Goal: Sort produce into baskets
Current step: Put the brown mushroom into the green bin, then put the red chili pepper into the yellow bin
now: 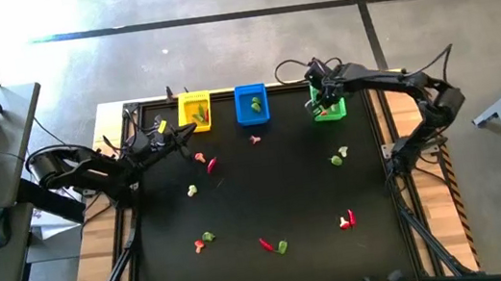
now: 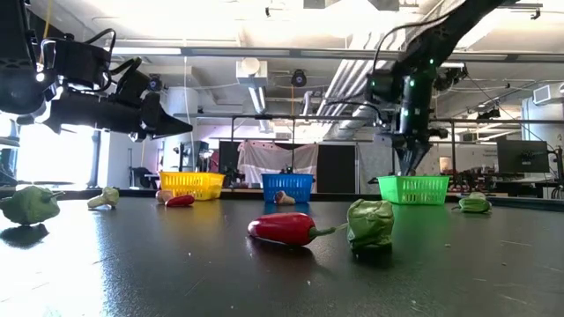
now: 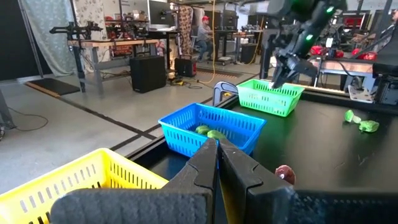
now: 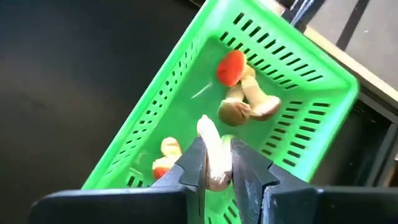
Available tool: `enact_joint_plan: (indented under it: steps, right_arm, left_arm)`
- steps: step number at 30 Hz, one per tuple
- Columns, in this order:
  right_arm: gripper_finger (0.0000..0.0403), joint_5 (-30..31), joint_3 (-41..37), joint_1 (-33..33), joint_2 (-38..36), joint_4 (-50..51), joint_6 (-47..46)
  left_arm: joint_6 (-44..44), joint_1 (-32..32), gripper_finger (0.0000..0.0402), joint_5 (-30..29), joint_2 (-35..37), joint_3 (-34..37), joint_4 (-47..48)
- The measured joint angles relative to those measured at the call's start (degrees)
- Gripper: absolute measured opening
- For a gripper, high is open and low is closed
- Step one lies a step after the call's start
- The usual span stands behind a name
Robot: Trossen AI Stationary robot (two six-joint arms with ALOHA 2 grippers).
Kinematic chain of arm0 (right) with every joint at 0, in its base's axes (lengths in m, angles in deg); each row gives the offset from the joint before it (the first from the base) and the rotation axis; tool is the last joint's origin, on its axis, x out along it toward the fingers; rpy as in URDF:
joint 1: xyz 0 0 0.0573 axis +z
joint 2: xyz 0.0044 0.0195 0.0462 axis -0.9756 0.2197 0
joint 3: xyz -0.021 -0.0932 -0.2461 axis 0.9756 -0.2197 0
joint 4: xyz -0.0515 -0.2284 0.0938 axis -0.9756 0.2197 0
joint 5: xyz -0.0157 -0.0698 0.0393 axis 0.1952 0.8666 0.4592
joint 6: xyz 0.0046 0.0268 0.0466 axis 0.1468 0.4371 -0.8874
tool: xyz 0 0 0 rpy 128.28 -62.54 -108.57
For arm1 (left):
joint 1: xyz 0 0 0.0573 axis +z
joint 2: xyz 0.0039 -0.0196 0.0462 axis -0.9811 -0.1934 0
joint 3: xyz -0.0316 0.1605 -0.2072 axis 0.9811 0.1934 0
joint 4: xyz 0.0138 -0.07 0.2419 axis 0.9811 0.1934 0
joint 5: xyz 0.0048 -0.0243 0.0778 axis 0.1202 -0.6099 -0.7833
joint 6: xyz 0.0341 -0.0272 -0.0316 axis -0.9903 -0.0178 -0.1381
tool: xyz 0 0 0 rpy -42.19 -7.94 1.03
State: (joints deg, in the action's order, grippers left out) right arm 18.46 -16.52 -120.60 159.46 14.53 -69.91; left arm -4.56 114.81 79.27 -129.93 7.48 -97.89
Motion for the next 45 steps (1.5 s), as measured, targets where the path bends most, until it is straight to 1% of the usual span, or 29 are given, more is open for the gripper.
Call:
enact_joint_plan:
  steps: [3, 6, 8, 10, 15, 18, 20, 22, 25, 27, 29, 32, 33, 34, 35, 37, 39, 41, 45]
  right_arm:
    - [0.0042, -2.67, 0.00, -1.51, 2.03, -0.37, 1.86]
    - [0.0045, -3.03, -0.04, -1.85, 3.68, -0.37, 3.02]
    - [0.0057, -2.40, -0.04, -1.83, 4.38, -0.61, 3.97]
    - [0.0075, -1.83, -0.04, -1.83, 4.70, -0.80, 4.66]
    - [0.0141, 4.30, 0.10, -0.48, 4.58, -1.50, 5.69]
    - [0.0177, 5.83, 1.07, 0.80, 4.57, -1.37, 6.40]
    - [0.0192, 5.92, 1.88, 1.82, 4.55, -1.07, 6.44]
    - [0.0197, 5.92, 2.88, 2.91, 4.51, -1.05, 5.84]
    - [0.0185, 6.13, 3.67, 4.48, 4.14, -1.12, 4.50]
    - [0.0162, 7.58, 3.74, 5.67, 3.43, -1.18, 1.61]
    - [0.0127, 10.74, 3.74, 7.22, 2.25, -1.01, -0.10]
    - [0.0055, 15.41, 3.76, 10.01, 0.15, -1.14, -1.31]
    - [0.0029, 16.04, 3.76, 10.88, -0.77, -1.16, -1.84]
    - [0.0015, 16.52, 3.76, 11.81, -1.75, -1.24, -2.32]
    - [0.0010, 16.87, 3.78, 12.74, -2.74, -1.61, -3.10]
    - [0.0017, 16.83, 3.82, 14.70, -4.34, -2.03, -5.07]
    - [0.0014, 16.76, 3.53, 16.94, -5.62, -2.38, -6.59]
    - [0.0004, 15.42, 1.43, 19.32, -7.09, -4.50, -8.13]
    - [0.0002, 11.15, -5.12, 23.83, -10.08, -7.76, -14.89]
  left_arm:
    - [-0.02, 0.00, 0.0001, 0.04, 0.00, 0.00, 0.02]
    - [-0.02, 0.00, 0.0001, 0.20, 0.01, 0.00, 0.08]
    - [-0.04, 0.00, 0.0001, 0.20, 0.00, 0.00, 0.20]
    - [-0.04, 0.00, 0.0001, 0.17, 0.00, 0.00, 0.20]
    - [-0.01, 0.00, 0.0001, 0.17, 0.00, 0.00, 0.23]
    - [-0.05, 0.00, 0.0001, 0.22, 0.00, 0.00, 0.22]
    - [-0.05, 0.00, 0.0001, 0.22, 0.00, 0.00, 0.24]
    - [0.00, 0.00, 0.0001, 0.22, 0.00, 0.00, 0.32]
    - [0.00, 0.00, 0.0001, 0.22, 0.00, 0.00, 0.35]
    - [-0.07, 0.00, 0.0001, 0.24, 0.00, 0.00, 0.35]
    - [-0.12, 0.00, 0.0001, 0.24, 0.00, 0.00, 0.35]
    - [-0.13, 0.00, 0.0001, 0.28, 0.00, 0.00, 0.37]
    - [-0.15, 0.00, 0.0001, 0.28, 0.00, 0.00, 0.37]
    - [-0.15, 0.00, 0.0001, 0.31, 0.00, 0.00, 0.37]
    - [-0.15, 0.00, 0.0001, 0.31, 0.00, 0.00, 0.37]
    - [-0.15, 0.00, 0.0001, 0.33, 0.00, 0.00, 0.37]
    - [-0.15, 0.00, 0.0001, 0.35, 0.00, 0.00, 0.37]
    - [-0.15, 0.00, 0.0001, 0.35, 0.00, 0.00, 0.38]
    - [-0.15, 0.00, 0.0001, 0.67, 0.00, 0.00, 0.39]
